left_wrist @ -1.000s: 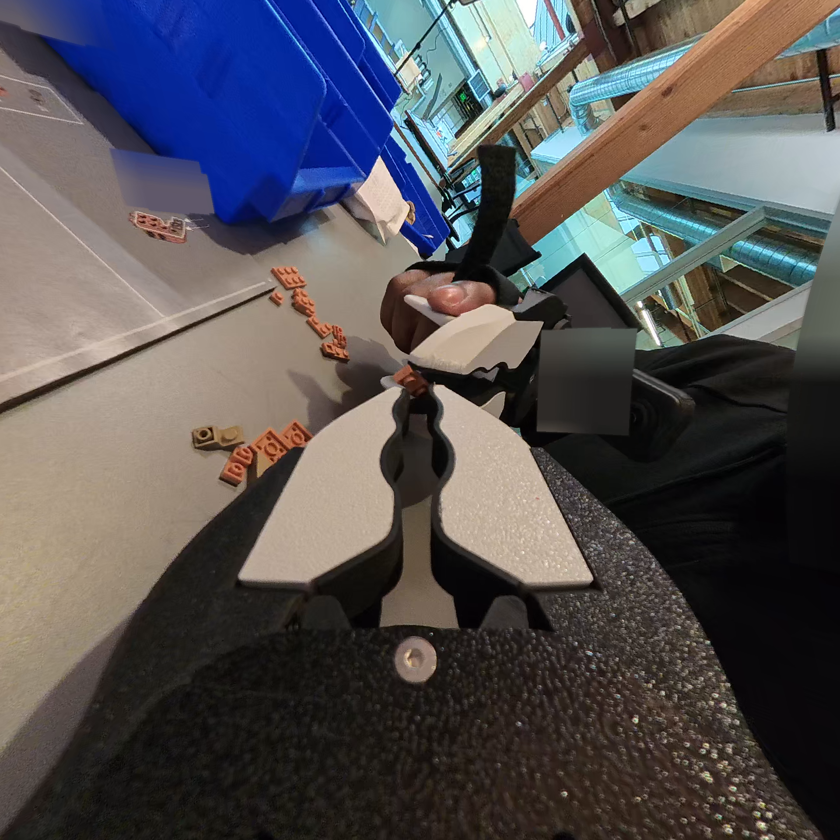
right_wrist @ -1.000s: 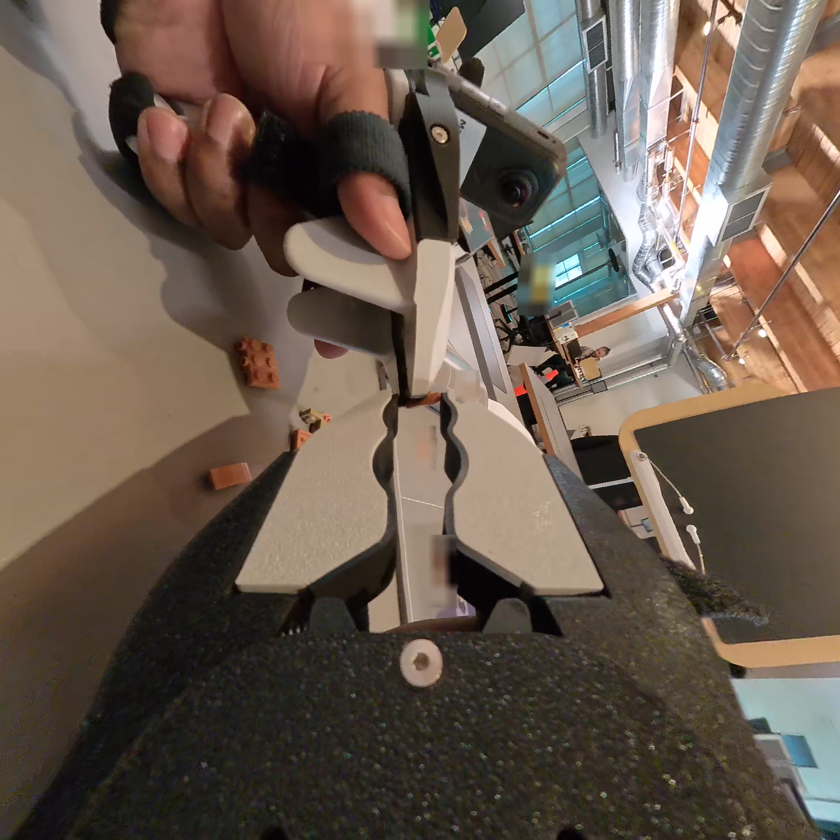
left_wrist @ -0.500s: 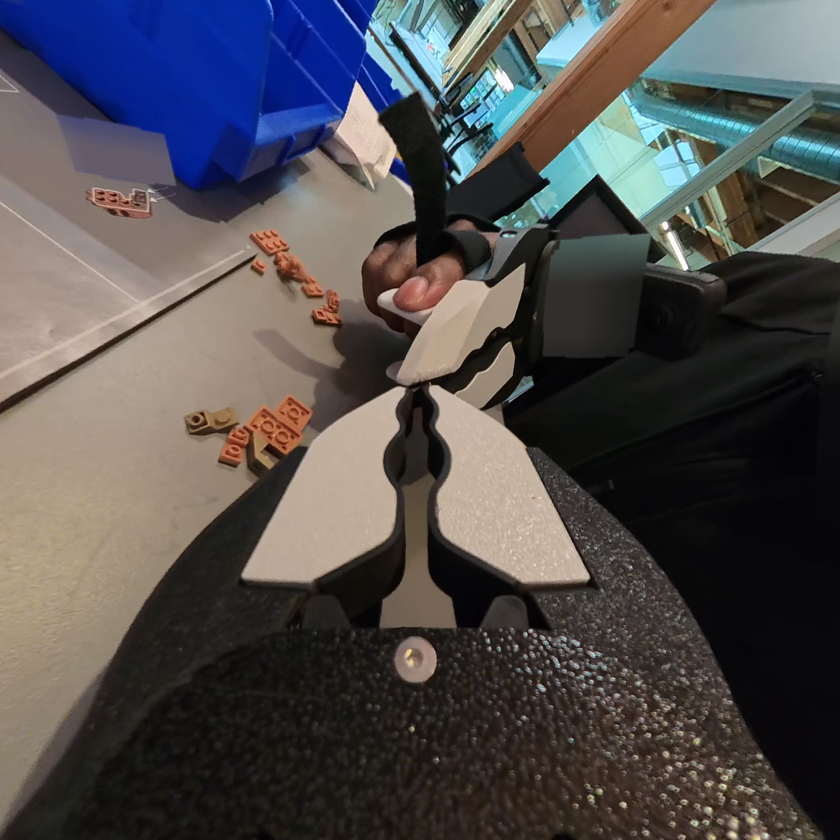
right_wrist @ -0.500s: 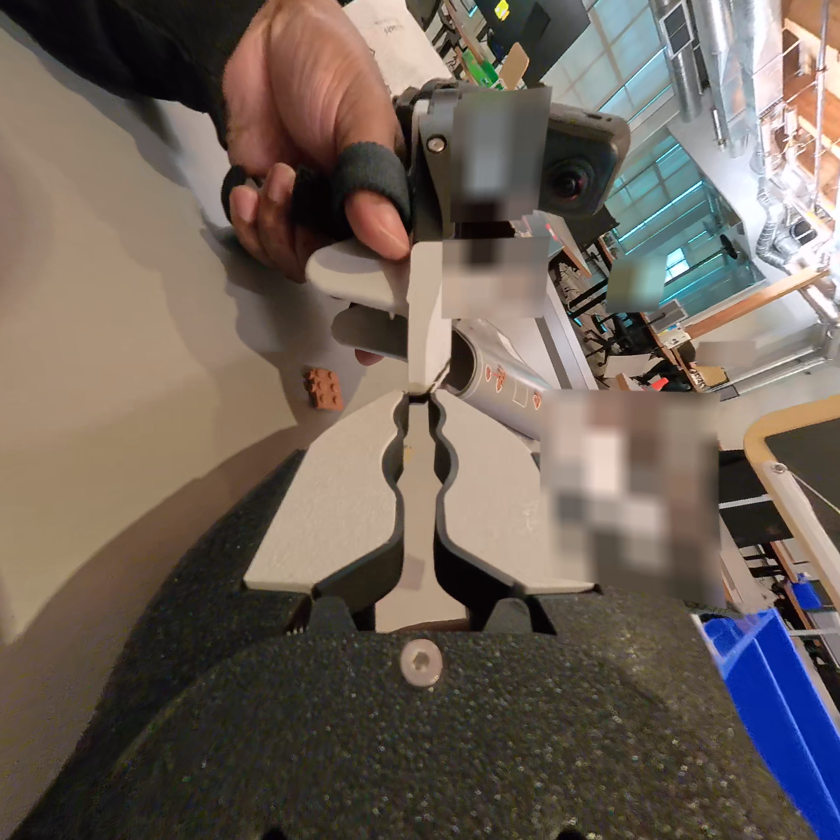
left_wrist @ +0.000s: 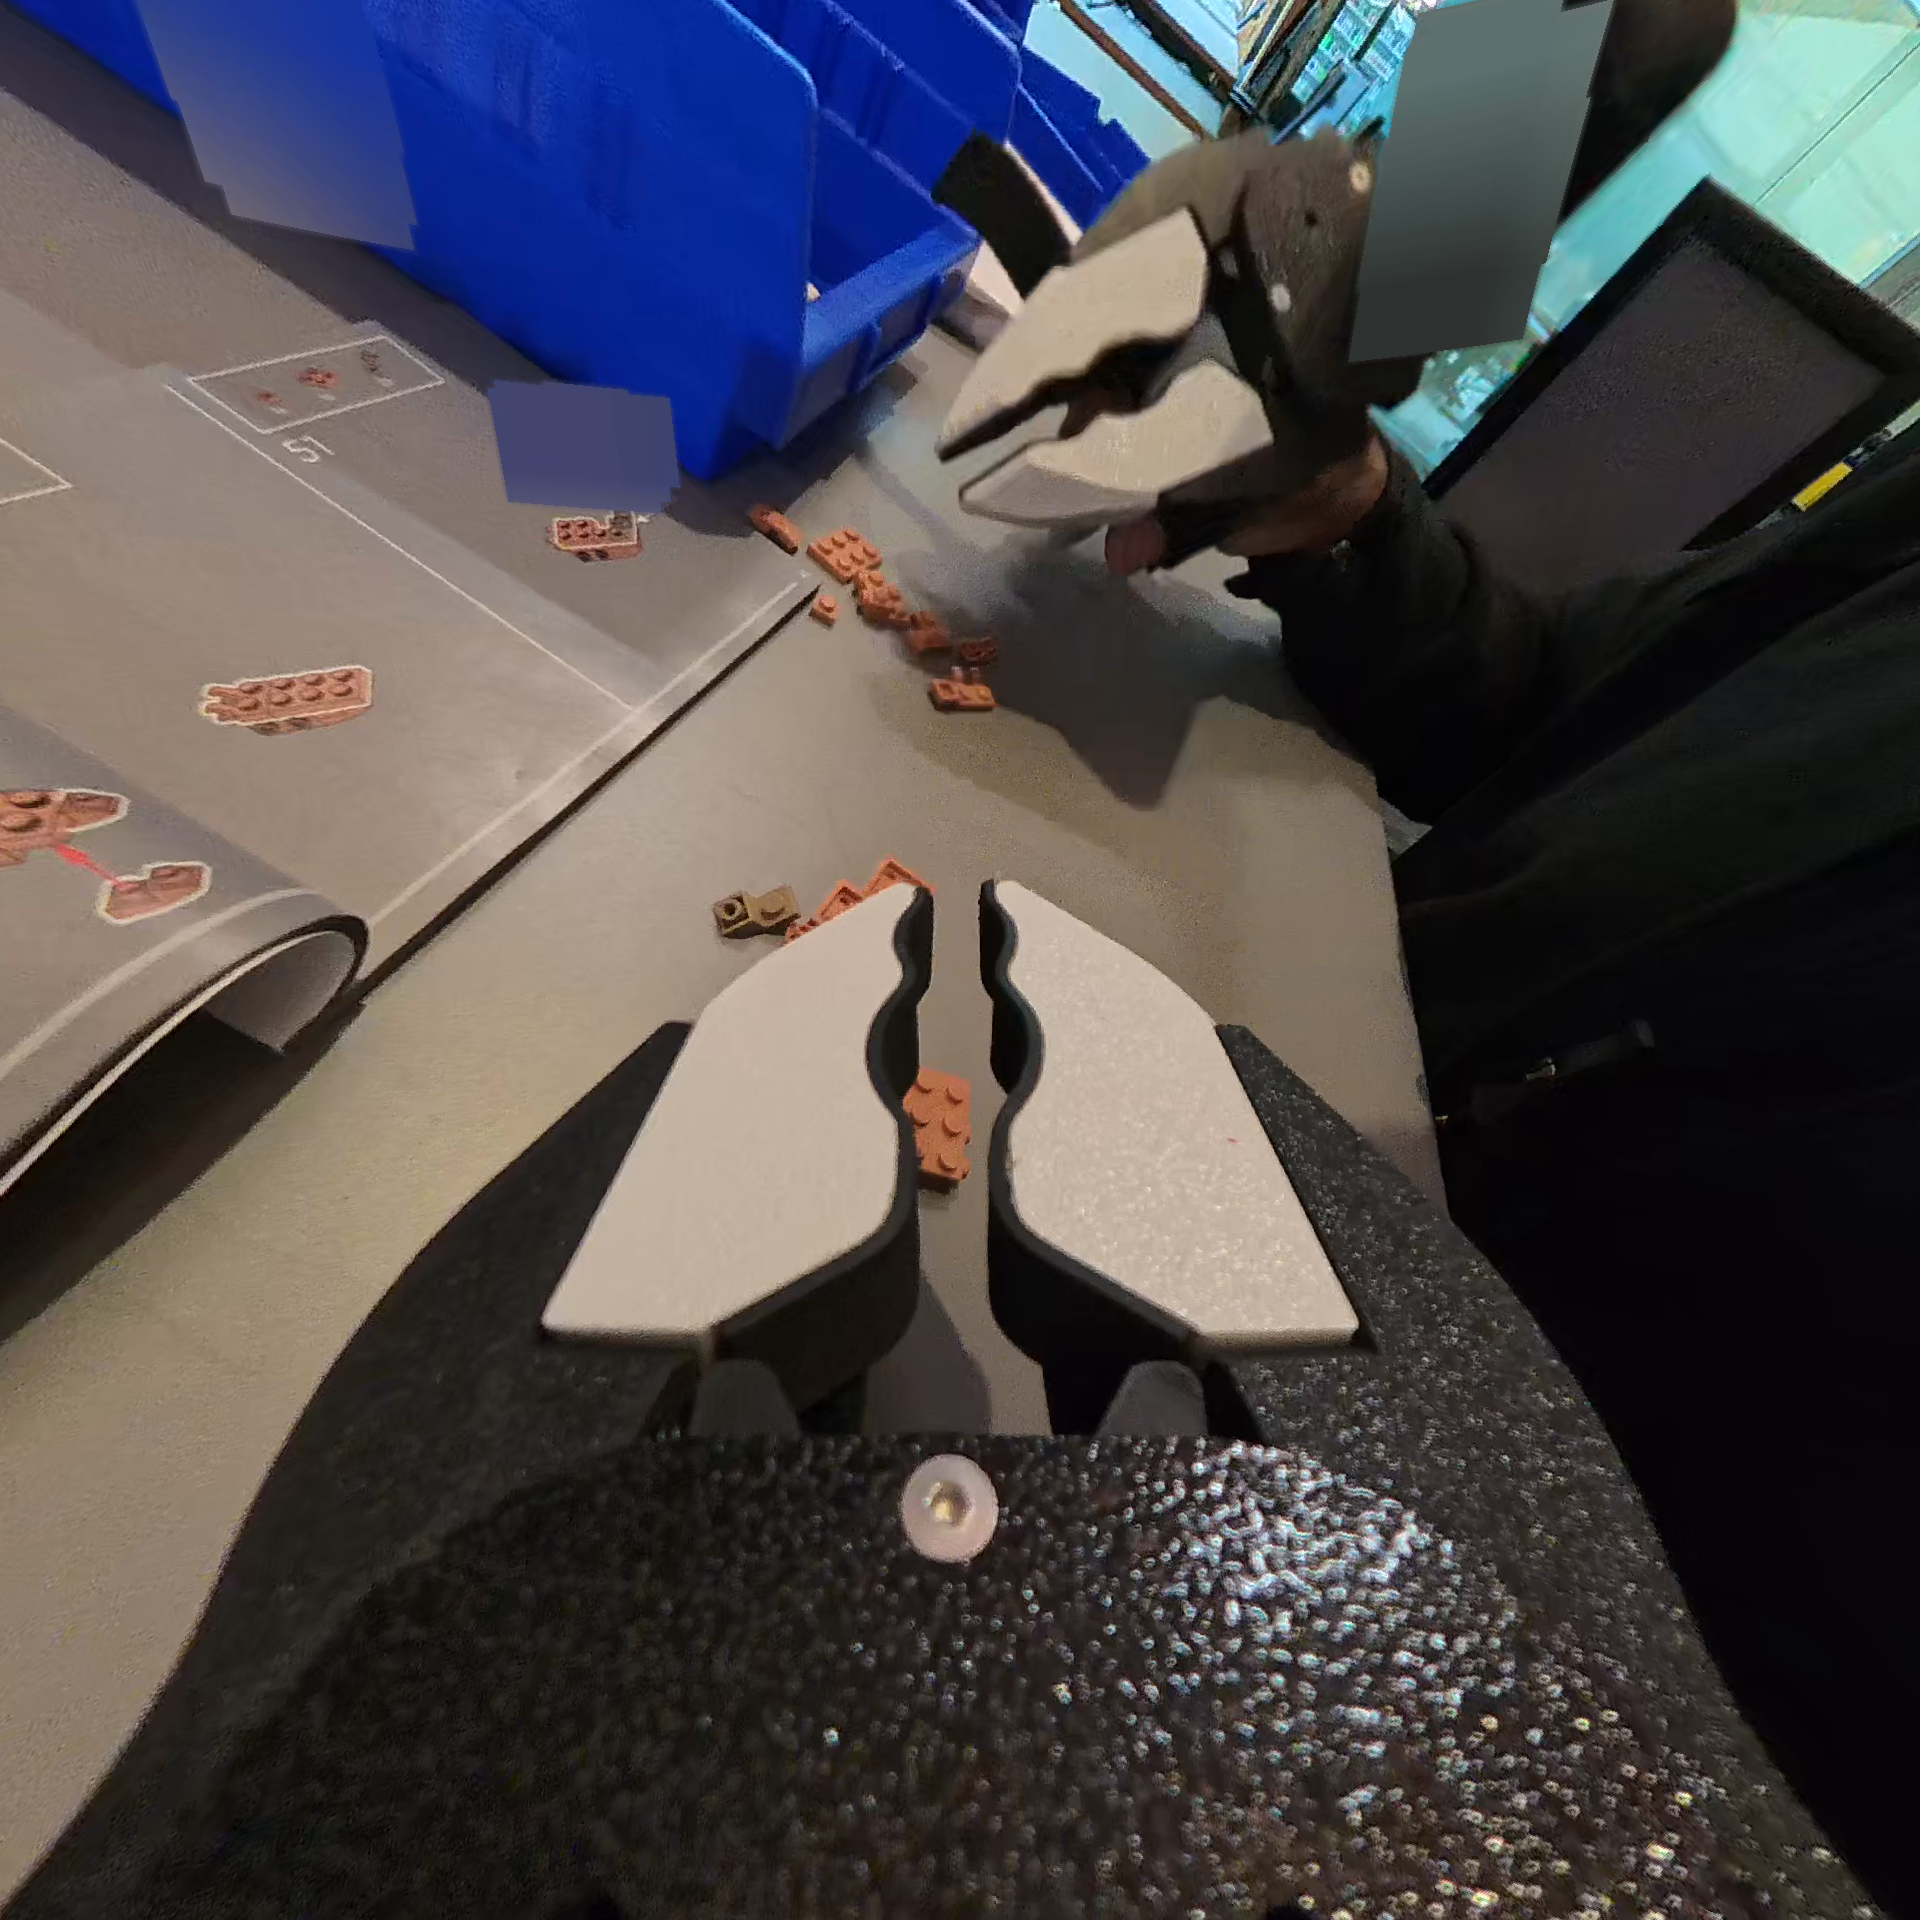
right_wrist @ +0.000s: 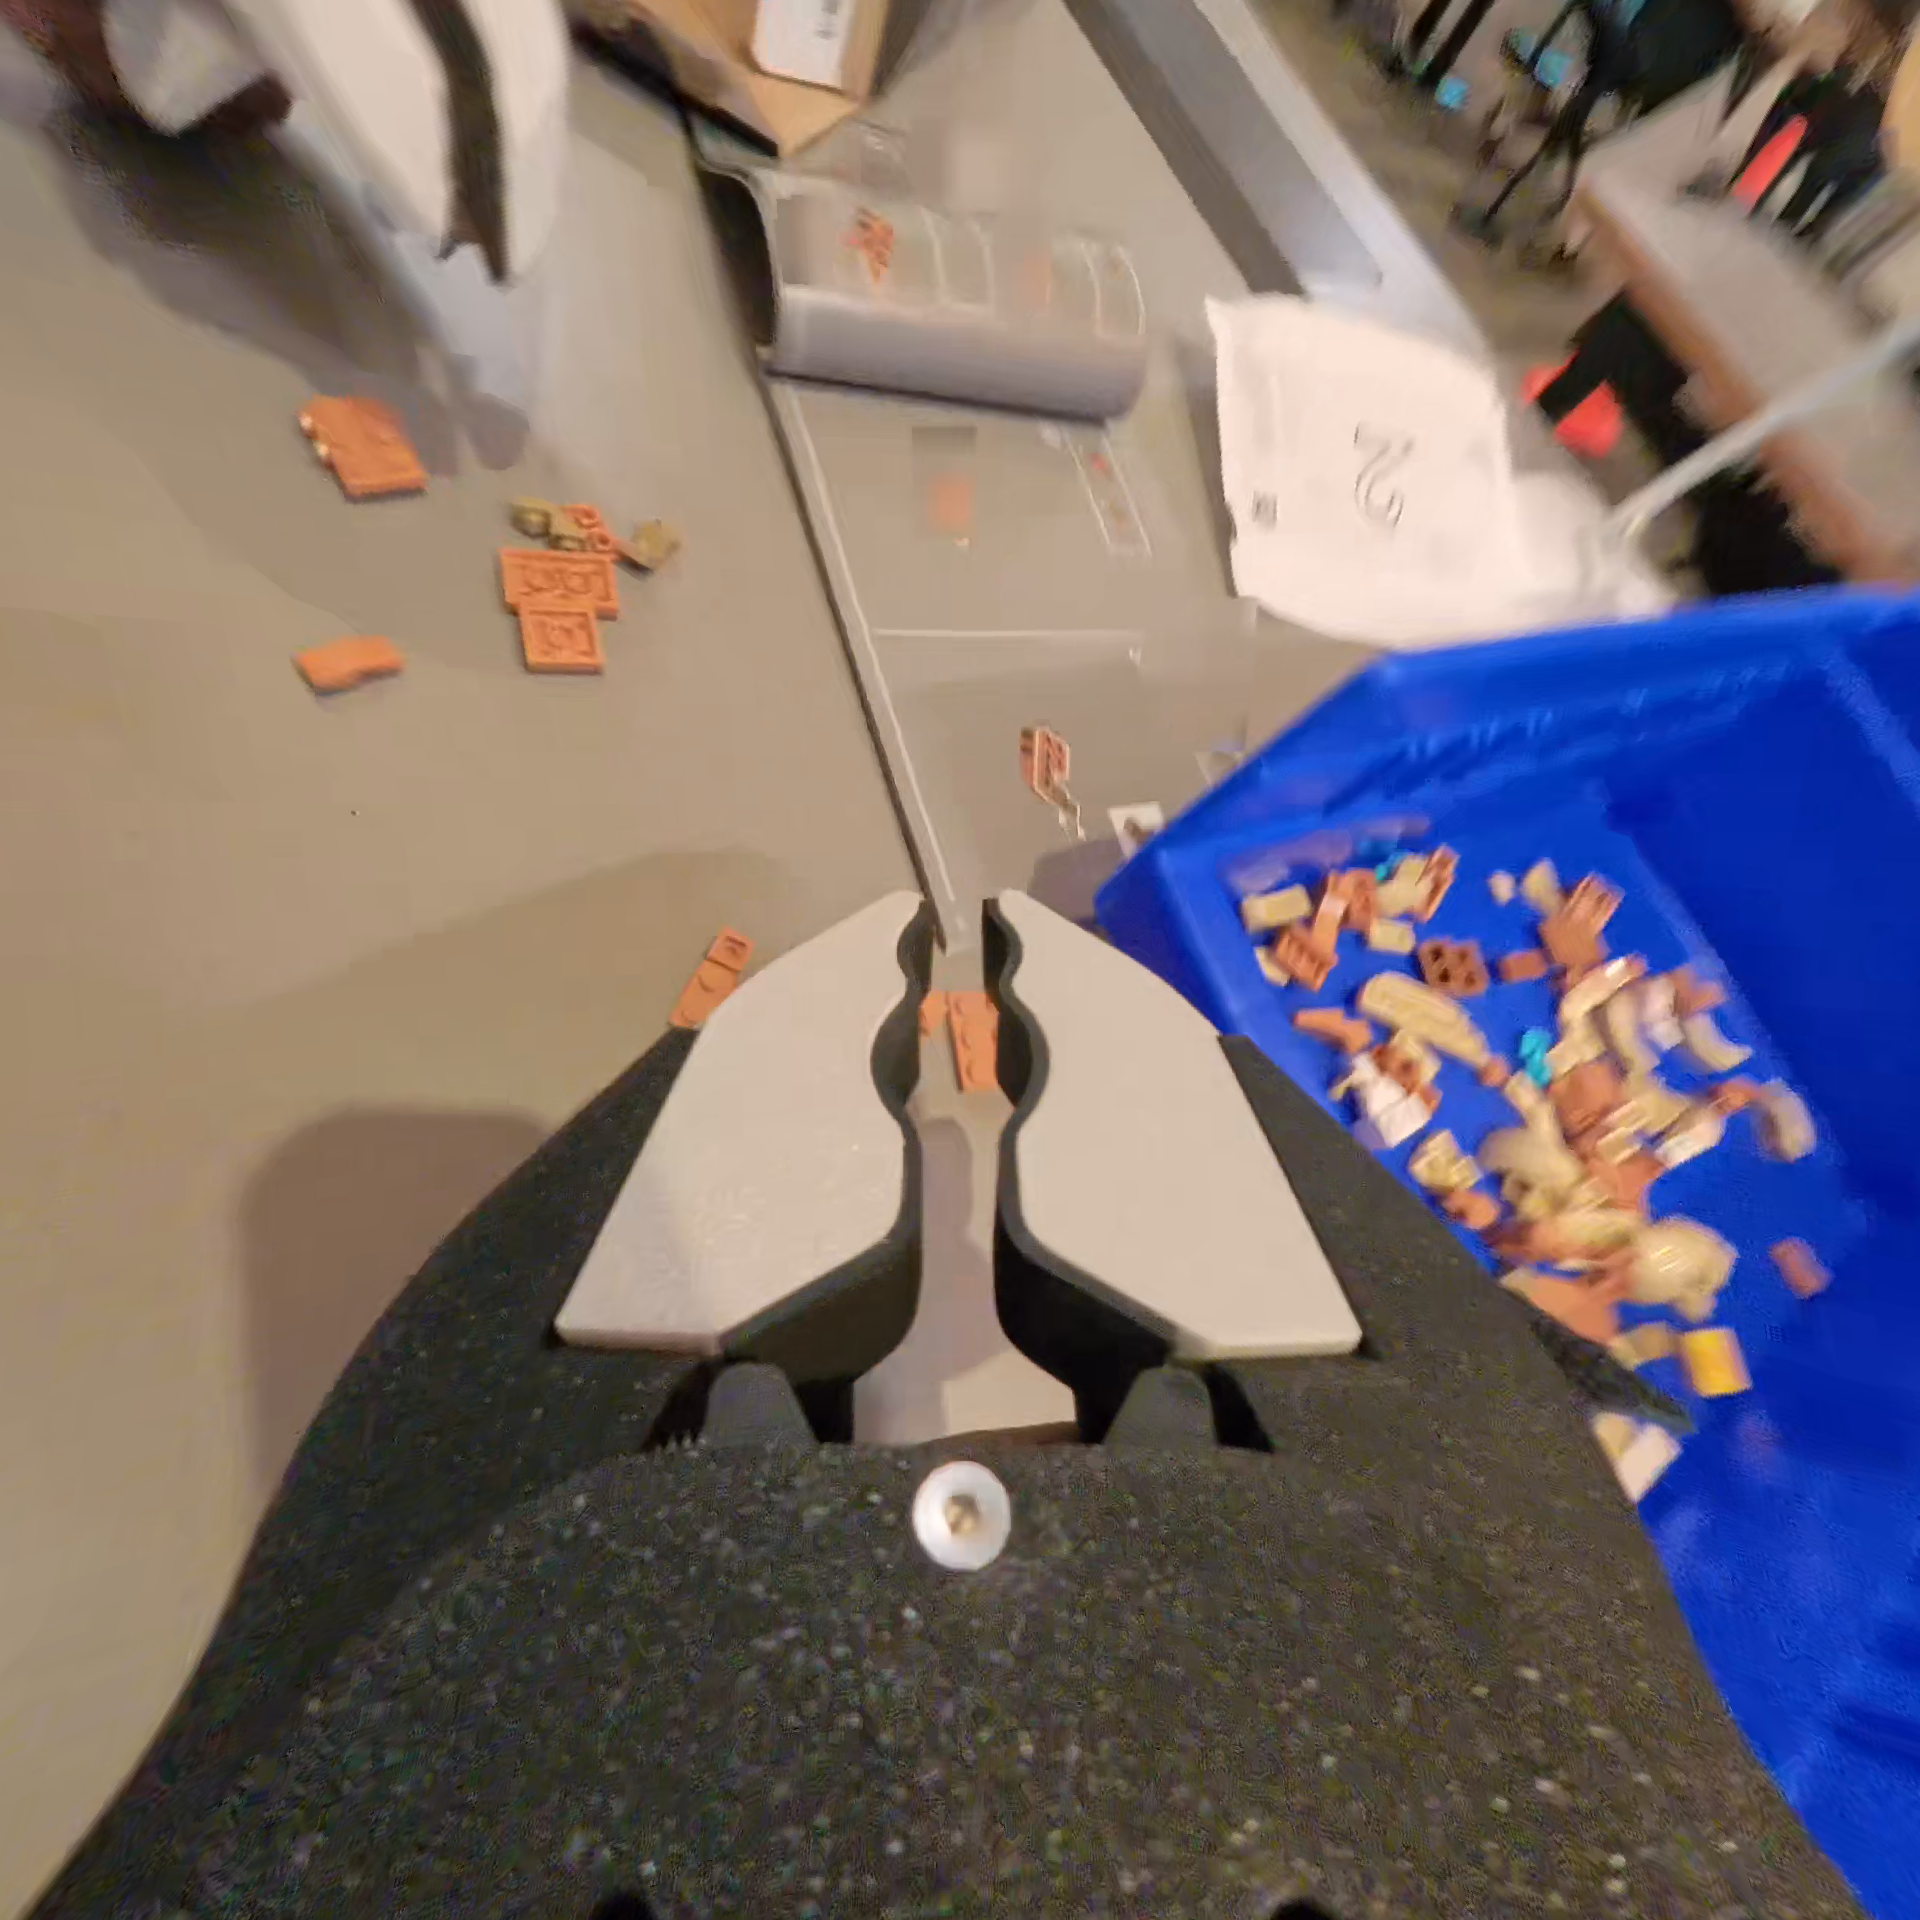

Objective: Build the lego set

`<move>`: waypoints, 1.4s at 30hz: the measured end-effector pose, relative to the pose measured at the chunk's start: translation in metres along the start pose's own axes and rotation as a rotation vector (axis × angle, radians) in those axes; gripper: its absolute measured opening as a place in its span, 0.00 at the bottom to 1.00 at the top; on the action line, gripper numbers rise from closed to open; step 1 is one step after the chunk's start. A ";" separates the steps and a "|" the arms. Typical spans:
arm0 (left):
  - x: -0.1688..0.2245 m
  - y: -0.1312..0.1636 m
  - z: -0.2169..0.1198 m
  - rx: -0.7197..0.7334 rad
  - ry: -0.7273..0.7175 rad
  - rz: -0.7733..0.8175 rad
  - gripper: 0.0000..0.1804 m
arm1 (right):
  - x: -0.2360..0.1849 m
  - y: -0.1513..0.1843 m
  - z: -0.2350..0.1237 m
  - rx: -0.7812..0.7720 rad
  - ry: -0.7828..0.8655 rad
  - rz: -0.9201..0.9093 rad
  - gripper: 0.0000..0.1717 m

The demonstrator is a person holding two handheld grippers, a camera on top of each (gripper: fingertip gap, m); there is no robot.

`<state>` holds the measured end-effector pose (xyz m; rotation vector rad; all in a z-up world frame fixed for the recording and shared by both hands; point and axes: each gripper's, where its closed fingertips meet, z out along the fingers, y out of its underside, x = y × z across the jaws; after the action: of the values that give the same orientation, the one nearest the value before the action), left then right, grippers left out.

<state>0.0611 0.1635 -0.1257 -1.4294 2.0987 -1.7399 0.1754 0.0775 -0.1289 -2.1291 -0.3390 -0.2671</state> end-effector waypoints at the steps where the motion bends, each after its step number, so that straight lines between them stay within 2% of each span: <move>1: -0.001 0.001 0.000 -0.005 -0.006 0.001 0.04 | 0.002 0.002 0.000 -0.004 -0.026 0.059 0.05; 6: -0.003 0.003 0.001 -0.024 -0.039 0.029 0.04 | 0.007 0.026 0.010 -0.154 -0.005 0.130 0.05; 12: -0.003 0.005 0.003 -0.038 -0.052 0.031 0.04 | 0.016 0.030 0.029 -0.207 0.055 0.267 0.12; 14: -0.002 0.006 0.004 -0.046 -0.054 0.039 0.04 | 0.021 0.032 0.032 -0.230 0.077 0.292 0.09; 18: 0.000 0.007 0.005 -0.061 -0.069 0.066 0.04 | 0.023 0.033 0.036 -0.235 0.081 0.343 0.02; 24: 0.002 0.008 0.006 -0.068 -0.073 0.079 0.04 | 0.020 0.034 0.040 -0.257 0.089 0.373 0.03; 33: 0.003 0.011 0.007 -0.096 -0.088 0.109 0.04 | 0.023 0.034 0.039 -0.254 0.050 0.360 0.00; 42: 0.002 0.012 0.008 -0.101 -0.096 0.113 0.03 | 0.029 0.042 0.031 -0.250 0.087 0.356 0.00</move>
<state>0.0571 0.1557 -0.1374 -1.3591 2.1980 -1.5149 0.2188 0.0857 -0.1691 -2.3666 0.1330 -0.2016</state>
